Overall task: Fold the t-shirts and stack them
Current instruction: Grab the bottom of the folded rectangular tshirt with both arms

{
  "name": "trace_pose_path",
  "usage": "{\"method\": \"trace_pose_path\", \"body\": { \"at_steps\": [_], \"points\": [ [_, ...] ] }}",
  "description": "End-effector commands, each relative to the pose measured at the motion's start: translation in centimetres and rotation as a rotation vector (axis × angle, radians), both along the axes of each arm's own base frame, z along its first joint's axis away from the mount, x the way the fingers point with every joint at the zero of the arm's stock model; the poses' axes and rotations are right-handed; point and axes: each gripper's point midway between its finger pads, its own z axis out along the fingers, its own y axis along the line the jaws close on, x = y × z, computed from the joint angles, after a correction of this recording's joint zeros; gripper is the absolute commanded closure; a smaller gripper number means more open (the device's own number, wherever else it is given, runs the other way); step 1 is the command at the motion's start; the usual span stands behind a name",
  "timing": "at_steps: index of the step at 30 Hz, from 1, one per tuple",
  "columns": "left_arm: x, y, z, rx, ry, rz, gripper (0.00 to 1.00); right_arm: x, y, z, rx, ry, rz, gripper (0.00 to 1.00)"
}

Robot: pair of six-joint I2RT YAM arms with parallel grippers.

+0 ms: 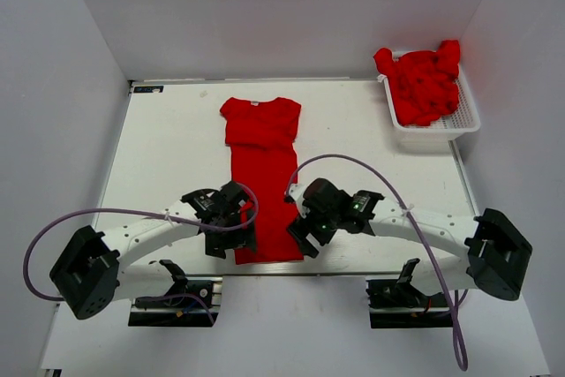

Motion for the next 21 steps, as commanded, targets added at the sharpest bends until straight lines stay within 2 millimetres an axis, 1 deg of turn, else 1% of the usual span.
{"method": "trace_pose_path", "body": {
  "at_steps": [1, 2, 3, 4, 5, 6, 7, 8, 9, 10, 11, 13, 14, 15, 17, 18, 19, 21],
  "points": [
    [0.7, -0.5, -0.8, -0.020, -0.040, -0.025, 0.03, 0.5, 1.6, -0.6, 0.017, -0.021, -0.077, 0.10],
    [0.6, -0.4, -1.1, -0.019, -0.039, -0.025, 0.03, 1.1, 1.9, -0.7, 0.018, -0.043, -0.109, 0.10],
    [0.3, -0.1, -1.5, -0.009, -0.029, -0.025, 0.03, 0.8, 2.6, -0.8, 0.041, -0.040, -0.111, 0.10],
    [0.5, 0.1, -1.5, 0.002, -0.040, -0.021, 0.05, 1.1, 2.7, -1.3, 0.035, -0.043, -0.158, 0.10],
    [0.4, 0.2, -1.6, -0.008, -0.051, -0.021, 0.05, 1.8, 2.6, -1.4, 0.025, -0.082, -0.208, 0.10],
    [0.6, 0.2, -1.5, -0.019, -0.074, -0.018, 0.08, 1.9, 2.3, -1.7, 0.015, -0.089, -0.229, 0.10],
    [0.3, 0.3, -1.5, -0.021, -0.076, -0.027, 0.09, 2.6, 1.7, -1.9, -0.006, -0.117, -0.284, 0.10],
    [0.5, 0.1, -1.5, -0.028, -0.088, -0.040, 0.09, 2.3, 1.7, -2.1, -0.005, -0.102, -0.318, 0.10],
    [0.6, 0.0, -1.3, -0.035, -0.095, -0.040, 0.10, 2.6, 1.5, -2.3, -0.008, -0.116, -0.343, 0.10],
    [0.6, 0.1, -1.3, -0.034, -0.098, -0.049, 0.12, 2.4, 1.6, -2.4, 0.005, -0.107, -0.354, 0.10],
    [0.6, 0.1, -1.3, -0.034, -0.098, -0.049, 0.12, 2.1, 1.7, -2.6, 0.008, -0.097, -0.352, 0.12],
    [0.5, -0.1, -1.5, -0.042, -0.105, -0.058, 0.12, 1.7, 2.0, -2.9, 0.007, -0.078, -0.347, 0.12],
    [0.2, 0.2, -2.0, -0.028, -0.091, -0.058, 0.12, 1.1, 2.2, -3.3, -0.005, -0.064, -0.333, 0.12],
    [0.1, -0.2, -1.9, -0.042, -0.092, -0.070, 0.12, 0.9, 2.5, -3.5, -0.006, -0.056, -0.318, 0.12],
    [-0.3, 0.0, -2.3, -0.030, -0.079, -0.079, 0.14, 0.1, 3.3, -3.3, 0.003, -0.041, -0.284, 0.12],
    [-0.3, 0.0, -2.3, -0.030, -0.079, -0.079, 0.14, -0.2, 3.2, -3.8, -0.012, -0.032, -0.287, 0.10],
    [-0.5, -0.1, -2.5, -0.024, -0.072, -0.089, 0.14, -0.1, 3.4, -3.7, -0.010, -0.037, -0.278, 0.10],
    [-0.7, 0.2, -2.8, -0.016, -0.065, -0.089, 0.14, -0.8, 3.6, -4.0, -0.019, -0.028, -0.261, 0.10]
  ]
}}
